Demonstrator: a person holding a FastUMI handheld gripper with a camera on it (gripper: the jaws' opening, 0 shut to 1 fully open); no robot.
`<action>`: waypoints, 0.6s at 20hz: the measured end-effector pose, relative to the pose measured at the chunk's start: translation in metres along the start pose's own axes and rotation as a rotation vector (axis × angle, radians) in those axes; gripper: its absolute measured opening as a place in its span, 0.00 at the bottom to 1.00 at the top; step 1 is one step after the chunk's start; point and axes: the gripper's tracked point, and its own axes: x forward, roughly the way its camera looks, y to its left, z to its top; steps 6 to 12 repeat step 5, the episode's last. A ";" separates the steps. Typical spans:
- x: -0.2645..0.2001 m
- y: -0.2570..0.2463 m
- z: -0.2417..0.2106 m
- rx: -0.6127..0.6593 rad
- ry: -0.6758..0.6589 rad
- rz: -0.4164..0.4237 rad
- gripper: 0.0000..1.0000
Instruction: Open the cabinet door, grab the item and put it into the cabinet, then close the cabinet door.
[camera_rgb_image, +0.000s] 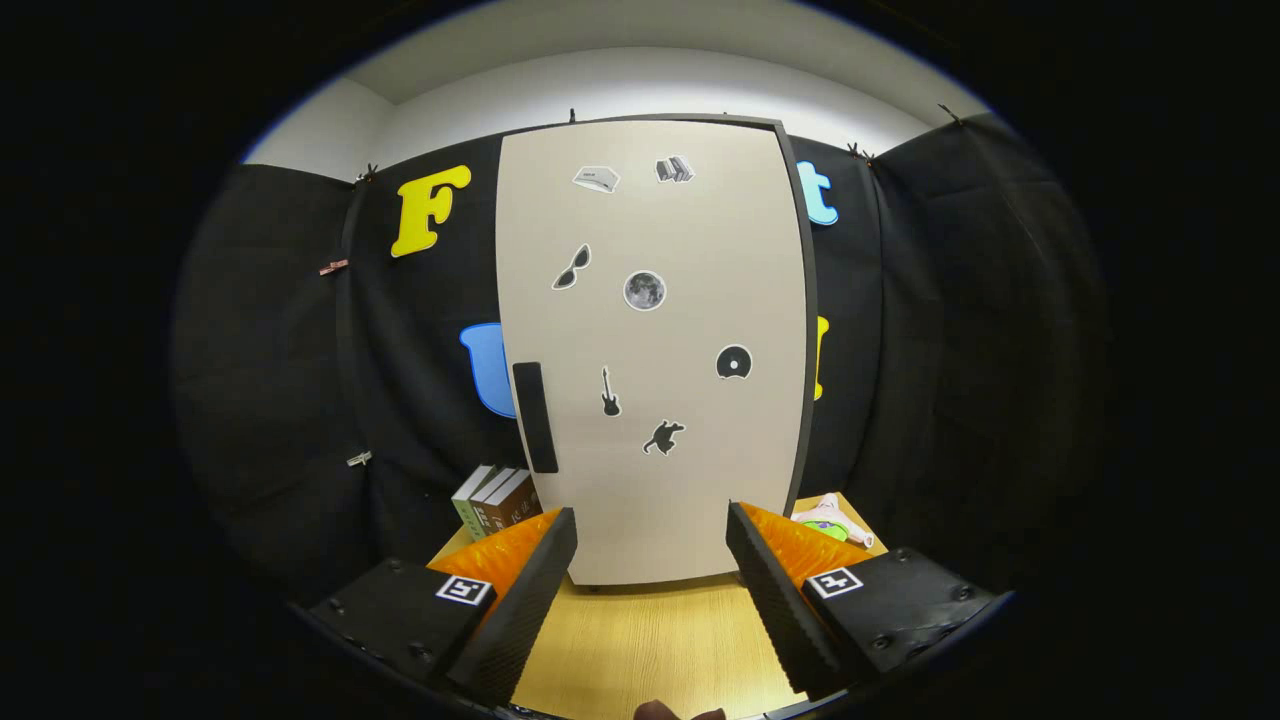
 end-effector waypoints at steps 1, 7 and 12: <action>0.000 0.000 0.000 0.000 -0.001 0.001 0.98; 0.000 0.000 0.001 -0.004 -0.003 0.004 0.98; 0.000 0.000 0.001 -0.004 -0.003 0.004 0.98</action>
